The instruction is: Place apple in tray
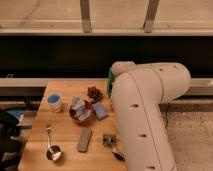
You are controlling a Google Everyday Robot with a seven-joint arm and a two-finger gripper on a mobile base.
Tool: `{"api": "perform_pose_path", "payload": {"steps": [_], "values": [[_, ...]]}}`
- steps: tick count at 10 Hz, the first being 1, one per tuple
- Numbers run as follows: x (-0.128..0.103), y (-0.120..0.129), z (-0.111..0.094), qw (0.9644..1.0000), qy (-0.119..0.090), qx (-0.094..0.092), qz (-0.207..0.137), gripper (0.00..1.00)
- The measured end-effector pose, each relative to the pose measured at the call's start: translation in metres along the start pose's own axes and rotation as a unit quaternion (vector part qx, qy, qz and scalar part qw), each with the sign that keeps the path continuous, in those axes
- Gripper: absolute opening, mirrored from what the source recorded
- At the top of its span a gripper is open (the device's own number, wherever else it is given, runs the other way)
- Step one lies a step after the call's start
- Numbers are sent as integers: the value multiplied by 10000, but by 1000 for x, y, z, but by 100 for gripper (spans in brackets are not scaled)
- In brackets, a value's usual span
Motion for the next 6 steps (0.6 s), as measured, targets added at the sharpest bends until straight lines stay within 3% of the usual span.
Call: {"api": "perform_pose_path", "payload": {"steps": [2,6], "values": [[3,3,-2,10000,-40,-58,-29,0],[25,12,-38,9977,-331,-521,-278,0]]}}
